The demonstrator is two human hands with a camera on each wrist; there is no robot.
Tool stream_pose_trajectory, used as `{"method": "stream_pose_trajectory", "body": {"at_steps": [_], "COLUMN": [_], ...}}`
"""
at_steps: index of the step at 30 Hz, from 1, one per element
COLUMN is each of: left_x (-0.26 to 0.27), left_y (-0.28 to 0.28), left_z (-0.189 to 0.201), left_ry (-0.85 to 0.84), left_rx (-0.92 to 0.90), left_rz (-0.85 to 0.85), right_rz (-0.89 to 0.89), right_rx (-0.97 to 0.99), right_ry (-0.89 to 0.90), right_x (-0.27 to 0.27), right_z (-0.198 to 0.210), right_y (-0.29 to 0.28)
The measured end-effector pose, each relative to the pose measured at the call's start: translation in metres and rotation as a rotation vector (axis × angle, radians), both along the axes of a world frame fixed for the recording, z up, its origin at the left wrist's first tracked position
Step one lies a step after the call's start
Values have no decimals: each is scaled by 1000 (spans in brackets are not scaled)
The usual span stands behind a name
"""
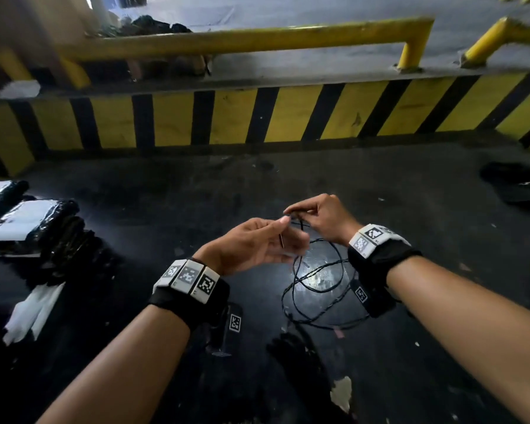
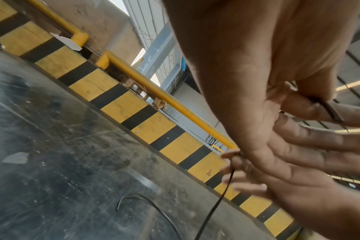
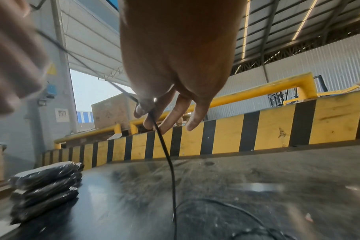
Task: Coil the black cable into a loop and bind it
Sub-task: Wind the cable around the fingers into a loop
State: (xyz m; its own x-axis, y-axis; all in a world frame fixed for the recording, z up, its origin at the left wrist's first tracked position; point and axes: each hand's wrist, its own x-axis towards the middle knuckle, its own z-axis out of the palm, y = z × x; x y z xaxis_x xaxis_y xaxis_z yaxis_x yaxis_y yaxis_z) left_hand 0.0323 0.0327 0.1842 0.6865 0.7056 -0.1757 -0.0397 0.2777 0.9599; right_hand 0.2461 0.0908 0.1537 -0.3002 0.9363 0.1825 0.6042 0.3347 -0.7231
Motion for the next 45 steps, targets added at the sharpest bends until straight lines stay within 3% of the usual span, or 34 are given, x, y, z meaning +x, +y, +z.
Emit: {"method": "stream_pose_trajectory", "body": {"at_steps": [6, 11, 17, 25, 29, 35, 45], "left_x": [-9, -22, -28, -23, -18, -8, -1], "left_y": [24, 38, 42, 33, 28, 19, 12], "left_z": [14, 0, -23, -42, -49, -43, -24], "left_ry": [-56, 22, 122, 206, 213, 98, 49], "left_rx": [16, -85, -182, -271, -288, -327, -318], "left_rz": [74, 63, 62, -7, -82, -128, -253], "right_rz": [52, 134, 231, 171, 113, 35, -1], "right_rx": [-137, -163, -189, -103, 20, 127, 109], "right_ry": [4, -102, -433, -534, -528, -489, -363], "right_x": [-26, -43, -37, -17, -14, -22, -6], "right_z": [-52, -60, -25, 80, 110, 112, 78], "right_y": [-56, -86, -86, -55, -31, -2, 33]}}
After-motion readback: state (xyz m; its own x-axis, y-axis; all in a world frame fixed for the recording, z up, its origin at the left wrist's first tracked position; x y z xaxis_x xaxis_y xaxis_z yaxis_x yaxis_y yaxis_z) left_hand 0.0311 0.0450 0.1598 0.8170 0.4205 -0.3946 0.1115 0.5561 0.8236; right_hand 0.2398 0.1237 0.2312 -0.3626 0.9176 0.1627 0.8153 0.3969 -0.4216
